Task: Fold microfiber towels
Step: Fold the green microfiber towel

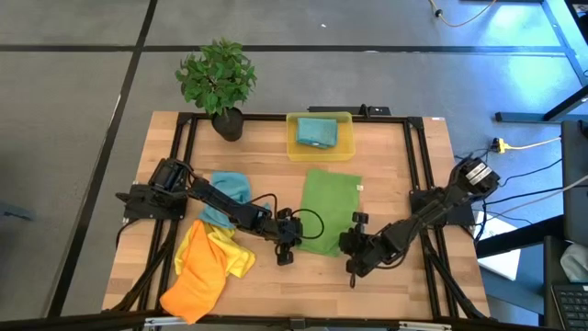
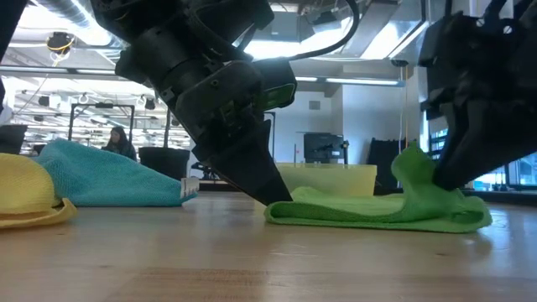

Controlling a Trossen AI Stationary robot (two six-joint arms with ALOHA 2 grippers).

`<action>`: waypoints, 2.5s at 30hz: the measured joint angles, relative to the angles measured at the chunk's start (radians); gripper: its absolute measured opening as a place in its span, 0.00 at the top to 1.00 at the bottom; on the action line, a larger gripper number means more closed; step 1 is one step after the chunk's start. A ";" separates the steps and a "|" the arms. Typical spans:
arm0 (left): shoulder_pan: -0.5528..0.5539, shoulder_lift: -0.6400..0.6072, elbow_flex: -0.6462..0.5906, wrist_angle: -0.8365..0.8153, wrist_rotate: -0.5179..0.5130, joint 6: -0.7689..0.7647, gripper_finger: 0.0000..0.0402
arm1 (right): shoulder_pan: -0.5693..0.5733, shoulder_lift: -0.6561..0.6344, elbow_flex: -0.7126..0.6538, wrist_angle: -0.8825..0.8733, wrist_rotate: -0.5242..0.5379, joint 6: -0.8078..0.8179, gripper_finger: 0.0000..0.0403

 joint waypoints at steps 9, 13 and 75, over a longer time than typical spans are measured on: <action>0.000 0.000 0.000 -0.005 0.000 0.000 1.00 | -0.001 0.043 0.000 0.040 -0.190 -0.030 0.87; 0.000 0.000 0.000 -0.006 0.000 -0.004 1.00 | 0.038 0.034 0.001 0.044 -0.261 -0.011 0.87; -0.066 0.000 0.000 0.015 -0.042 -0.024 1.00 | 0.052 -0.178 -0.557 1.455 -0.022 -0.395 0.87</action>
